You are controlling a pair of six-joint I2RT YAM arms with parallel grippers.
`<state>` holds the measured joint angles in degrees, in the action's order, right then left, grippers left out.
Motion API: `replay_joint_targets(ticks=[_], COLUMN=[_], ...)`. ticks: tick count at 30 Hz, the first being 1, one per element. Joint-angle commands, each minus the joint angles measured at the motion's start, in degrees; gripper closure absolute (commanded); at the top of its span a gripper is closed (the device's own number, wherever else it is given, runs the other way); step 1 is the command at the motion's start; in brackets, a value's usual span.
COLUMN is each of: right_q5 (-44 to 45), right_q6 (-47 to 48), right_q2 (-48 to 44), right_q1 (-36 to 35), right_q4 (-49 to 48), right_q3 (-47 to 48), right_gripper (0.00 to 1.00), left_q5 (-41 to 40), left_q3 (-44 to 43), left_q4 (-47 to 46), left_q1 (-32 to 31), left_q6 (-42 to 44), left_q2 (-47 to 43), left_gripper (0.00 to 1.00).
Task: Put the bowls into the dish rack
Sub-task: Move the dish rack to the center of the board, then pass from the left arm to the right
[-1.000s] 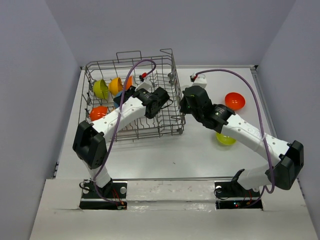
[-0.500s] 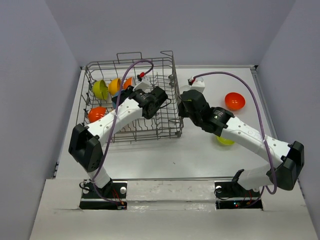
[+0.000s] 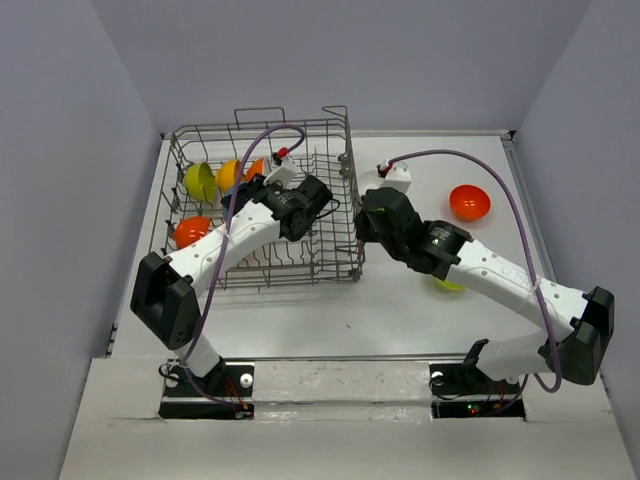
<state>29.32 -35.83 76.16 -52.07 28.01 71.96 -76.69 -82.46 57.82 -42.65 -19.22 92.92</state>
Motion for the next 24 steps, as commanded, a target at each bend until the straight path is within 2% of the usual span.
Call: replay_joint_targets(ticks=[1, 9, 10, 11, 12, 14, 15, 16, 17, 20, 24], right_q5=[-2.51, -1.99, -1.47, -1.11, -0.59, 0.56, 0.82, 1.17, 1.96, 3.46, 4.6], right_q6=[-0.02, -0.46, -0.55, -0.47, -0.46, -0.2, 0.06, 0.24, 0.41, 1.12, 2.26], right_q2=[-4.44, -5.5, -5.5, -5.58, -5.58, -5.76, -5.67, -5.76, -5.67, -5.32, -4.09], right_q1=[-2.15, -2.68, -2.68, -2.68, -2.68, -2.68, -2.68, -2.68, -2.68, -2.68, -2.68], right_q4=[-0.94, -0.24, -0.15, -0.15, -0.15, -0.06, -0.06, 0.03, 0.2, 0.29, 0.2], right_q3=[-0.24, -1.04, -1.04, -1.04, -1.04, -0.6, -0.34, 0.01, 0.89, 2.65, 5.99], right_gripper=[0.99, 0.98, 0.9, 0.9, 0.8, 0.73, 0.58, 0.51, 0.41, 0.35, 0.32], left_q5=[-2.77, -2.77, -2.86, -2.94, -3.12, -3.29, -3.56, -3.65, -3.91, -4.35, -4.61], left_q3=[0.36, 1.33, 1.42, 1.42, 1.59, 1.6, 1.6, 1.51, 1.33, 0.63, -0.34], left_q4=[-2.01, -3.15, -3.07, -3.15, -3.07, -2.89, -2.8, -2.72, -2.63, -2.45, -0.96], left_q1=[0.03, -0.06, -0.32, -0.32, -0.41, -0.76, -0.94, -1.11, -1.29, -1.9, -2.52], left_q6=[0.68, 1.73, 1.73, 1.73, 1.82, 1.73, 1.73, 1.82, 1.82, 2.26, 2.26], left_q2=[-4.07, -5.12, -5.12, -5.12, -5.12, -5.12, -5.21, -5.21, -5.12, -5.12, -4.51], left_gripper=[1.0, 1.0, 1.0, 1.0, 1.0, 1.0, 1.0, 1.0, 1.0, 1.0, 1.0])
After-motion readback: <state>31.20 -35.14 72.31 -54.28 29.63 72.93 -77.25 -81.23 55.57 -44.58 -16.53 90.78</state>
